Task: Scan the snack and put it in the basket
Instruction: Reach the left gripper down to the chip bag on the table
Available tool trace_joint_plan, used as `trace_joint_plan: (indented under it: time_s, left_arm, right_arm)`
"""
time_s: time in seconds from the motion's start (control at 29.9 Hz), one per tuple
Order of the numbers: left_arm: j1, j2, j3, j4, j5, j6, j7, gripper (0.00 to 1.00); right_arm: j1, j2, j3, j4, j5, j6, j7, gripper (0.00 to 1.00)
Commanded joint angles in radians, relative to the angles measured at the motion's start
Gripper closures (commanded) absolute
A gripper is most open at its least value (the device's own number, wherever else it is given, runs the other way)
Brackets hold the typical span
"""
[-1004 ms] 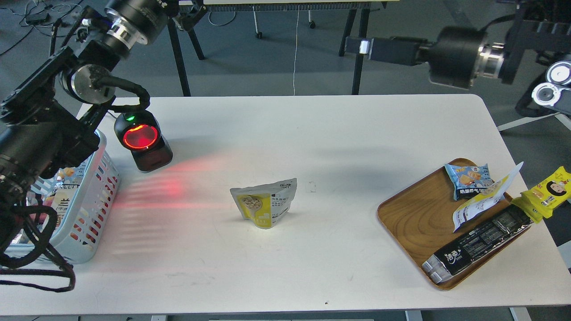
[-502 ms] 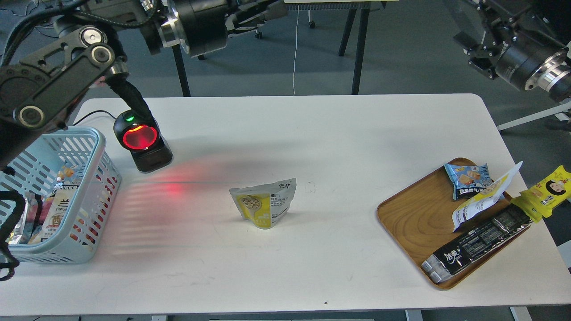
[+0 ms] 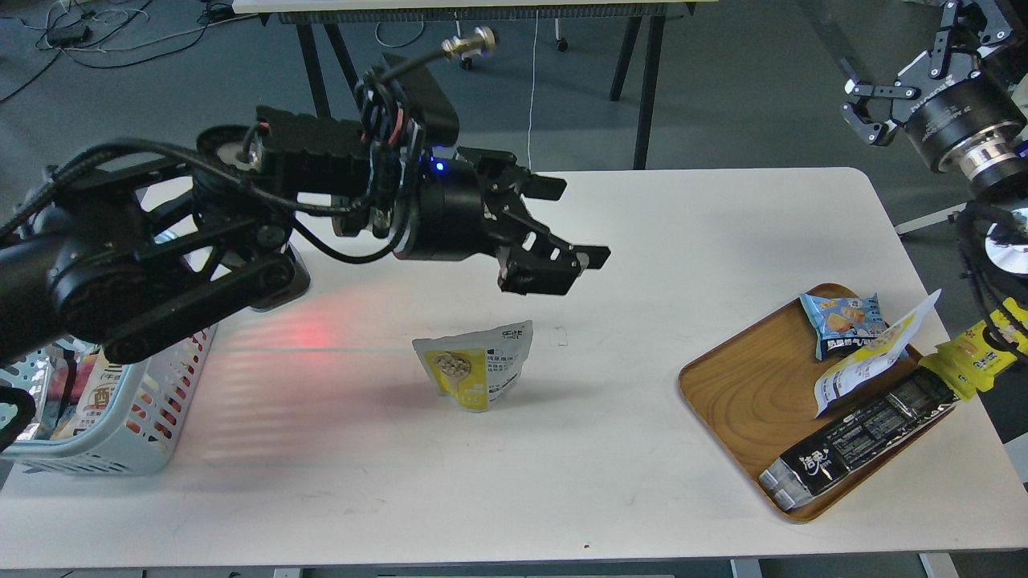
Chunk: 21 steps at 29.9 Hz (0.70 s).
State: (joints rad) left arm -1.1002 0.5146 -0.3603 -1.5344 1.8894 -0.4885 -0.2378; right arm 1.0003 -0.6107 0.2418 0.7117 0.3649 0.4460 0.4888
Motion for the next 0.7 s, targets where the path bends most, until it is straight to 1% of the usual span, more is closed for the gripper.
trace_joint_plan:
  time_s: [0.0,0.07,0.17,0.4,0.5,0.57,0.67]
  left_arm:
    - [0.003,-0.011,0.073,-0.006,0.137,0.000,0.002,0.04]
    - [0.011,-0.012,0.107,-0.010,0.200,0.000,0.002,0.04]
    - [0.045,-0.012,0.161,-0.027,0.278,0.000,0.003,0.04]
    - [0.082,0.005,0.172,-0.016,0.292,0.000,0.002,0.06]
    - [0.088,0.024,0.179,-0.012,0.292,0.000,-0.001,0.27]
    - [0.098,0.030,0.178,0.000,0.292,0.000,0.002,0.39]
    - [0.100,0.030,0.175,0.002,0.292,0.000,0.000,0.64]
  right_arm:
    - [-0.064,0.084,0.157,-0.077,0.003,0.022,0.000,0.01]
    - [-0.086,0.141,0.180,-0.103,-0.003,0.022,0.000,0.01]
    - [-0.091,0.193,0.186,-0.143,-0.004,0.016,0.000,0.01]
    - [-0.091,0.198,0.197,-0.133,-0.004,0.020,0.000,0.01]
    - [-0.091,0.190,0.197,-0.133,-0.004,0.020,0.000,0.01]
    - [-0.092,0.187,0.197,-0.133,-0.004,0.020,0.000,0.01]
    - [-0.097,0.187,0.197,-0.133,-0.004,0.020,0.000,0.01]
